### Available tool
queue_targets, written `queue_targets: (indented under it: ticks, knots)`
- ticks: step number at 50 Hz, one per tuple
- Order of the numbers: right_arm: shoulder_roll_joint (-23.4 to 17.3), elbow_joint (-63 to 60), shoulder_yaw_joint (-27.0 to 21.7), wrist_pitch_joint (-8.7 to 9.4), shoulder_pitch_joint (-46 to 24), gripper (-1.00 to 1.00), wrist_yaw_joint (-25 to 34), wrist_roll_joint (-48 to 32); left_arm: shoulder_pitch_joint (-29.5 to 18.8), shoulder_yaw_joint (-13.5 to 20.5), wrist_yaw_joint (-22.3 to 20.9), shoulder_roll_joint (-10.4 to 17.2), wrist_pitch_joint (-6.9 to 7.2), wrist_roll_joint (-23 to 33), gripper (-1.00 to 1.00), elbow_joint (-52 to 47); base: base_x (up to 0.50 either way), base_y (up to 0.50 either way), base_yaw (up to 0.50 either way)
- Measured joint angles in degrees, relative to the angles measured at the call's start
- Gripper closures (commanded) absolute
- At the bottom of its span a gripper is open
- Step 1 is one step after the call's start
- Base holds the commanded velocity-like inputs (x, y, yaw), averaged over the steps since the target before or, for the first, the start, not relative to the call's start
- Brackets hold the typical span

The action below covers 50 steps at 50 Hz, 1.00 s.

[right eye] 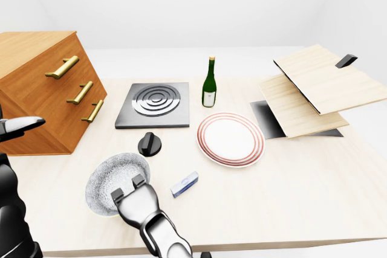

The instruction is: Pick up the akita bowl and put it on the plate.

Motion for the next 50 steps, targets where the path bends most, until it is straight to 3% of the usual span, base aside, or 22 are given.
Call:
queue_targets:
  ticks: [20, 31, 37, 42, 50]
  knots:
    - [-0.04, -0.34, -0.11, -0.43, -0.09, 1.0, 0.92, -0.45, -0.27, 0.23, 0.65, 0.51, 0.0, -0.69, -1.0, 0.41, 0.0, 0.0, 0.0]
    - [-0.07, -7.48, -0.17, 0.65, -0.43, 1.0, 10.19, 1.89, -0.1, 0.15, 0.49, 0.43, 0.0, -0.5, -1.0, 0.3, 0.0, 0.0, 0.0]
    - [1.19, -15.8, 0.19, 1.44, -2.21, 1.0, 19.94, 1.3, -0.02, 0.17, 0.38, 0.36, 0.0, -0.49, -1.0, 0.16, 0.0, 0.0, 0.0]
    - [4.45, -22.51, -1.27, 0.98, -6.22, 1.0, 29.94, -0.11, 0.04, 0.13, 0.25, 0.3, 0.0, -0.35, -1.0, 0.22, 0.0, 0.0, 0.0]
    - [10.11, -29.92, -3.31, -0.82, -11.67, 1.0, 30.57, -2.96, -0.01, 0.23, 0.22, 0.3, 0.0, -0.28, -1.0, 0.34, 0.0, 0.0, 0.0]
